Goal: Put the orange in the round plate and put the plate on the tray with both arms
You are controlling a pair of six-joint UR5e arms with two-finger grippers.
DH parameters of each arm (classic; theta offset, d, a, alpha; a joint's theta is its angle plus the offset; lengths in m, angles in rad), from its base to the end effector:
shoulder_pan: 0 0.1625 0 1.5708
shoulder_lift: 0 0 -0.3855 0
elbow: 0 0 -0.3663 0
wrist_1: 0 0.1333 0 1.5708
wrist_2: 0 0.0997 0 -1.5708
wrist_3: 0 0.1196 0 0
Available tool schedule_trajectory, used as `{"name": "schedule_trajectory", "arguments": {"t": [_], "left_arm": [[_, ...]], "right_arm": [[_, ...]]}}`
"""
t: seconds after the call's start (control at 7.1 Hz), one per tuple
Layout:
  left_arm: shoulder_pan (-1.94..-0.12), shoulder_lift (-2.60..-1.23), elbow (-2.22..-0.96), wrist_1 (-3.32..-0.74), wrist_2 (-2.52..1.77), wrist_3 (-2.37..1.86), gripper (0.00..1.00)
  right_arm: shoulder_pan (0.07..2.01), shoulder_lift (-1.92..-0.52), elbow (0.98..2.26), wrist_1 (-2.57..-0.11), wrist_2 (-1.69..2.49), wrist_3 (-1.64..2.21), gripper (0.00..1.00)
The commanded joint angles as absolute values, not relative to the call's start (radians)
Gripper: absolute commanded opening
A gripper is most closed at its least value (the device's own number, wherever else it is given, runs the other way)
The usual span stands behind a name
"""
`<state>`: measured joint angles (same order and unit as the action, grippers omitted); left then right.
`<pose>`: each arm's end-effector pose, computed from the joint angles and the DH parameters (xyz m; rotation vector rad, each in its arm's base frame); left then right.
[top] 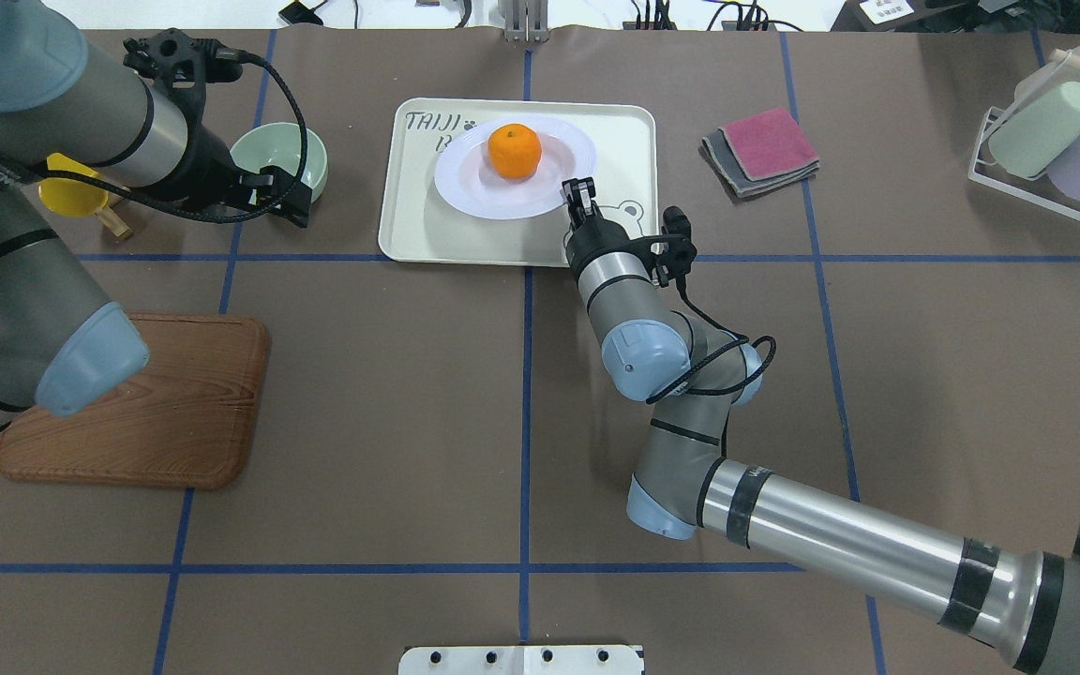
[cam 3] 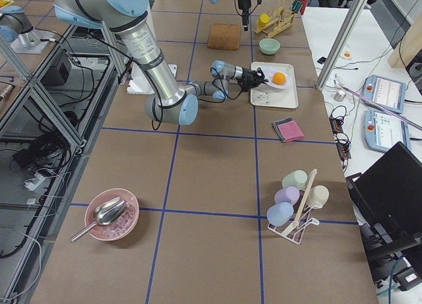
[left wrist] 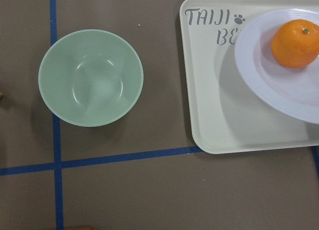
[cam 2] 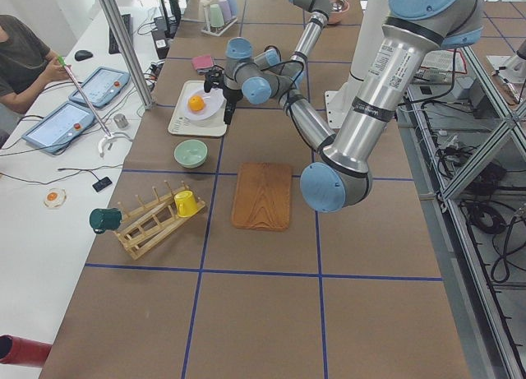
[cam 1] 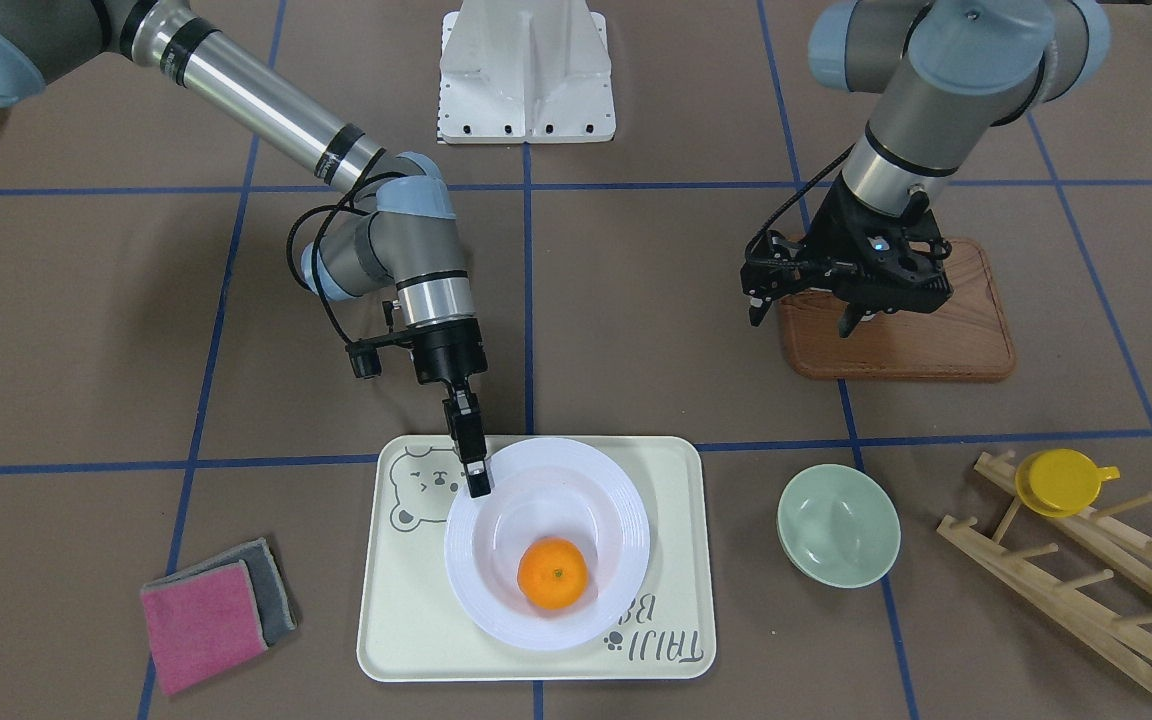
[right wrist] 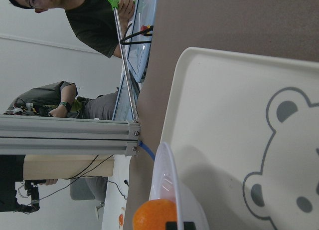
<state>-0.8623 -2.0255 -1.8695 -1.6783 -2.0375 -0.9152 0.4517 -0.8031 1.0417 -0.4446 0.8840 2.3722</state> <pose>0.3186 -0.4940 0.2522 0.2636 0.9122 0.0099 -0.5696 -0.5088 0.2746 0.3778 -1.5462 1.4732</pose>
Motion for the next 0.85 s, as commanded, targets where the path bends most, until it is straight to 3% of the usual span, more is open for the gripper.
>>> {"name": "schedule_trajectory", "arguments": {"t": [0.0, 0.28, 0.7], "left_arm": [[-0.861, -2.026, -1.87, -1.677, -2.036, -0.916, 1.0], [-0.859, -2.031, -1.867, -1.675, -2.034, -0.916, 1.0], [-0.911, -1.972, -1.896, -1.582, -2.037, -0.616, 1.0]], "right_arm": [[0.451, -0.897, 1.185, -0.449, 0.923, 2.359, 1.0], [0.419, -1.088, 1.422, -0.443, 0.954, 2.229, 1.0], [0.44, -1.259, 1.568, -0.437, 1.237, 1.71, 1.0]]}}
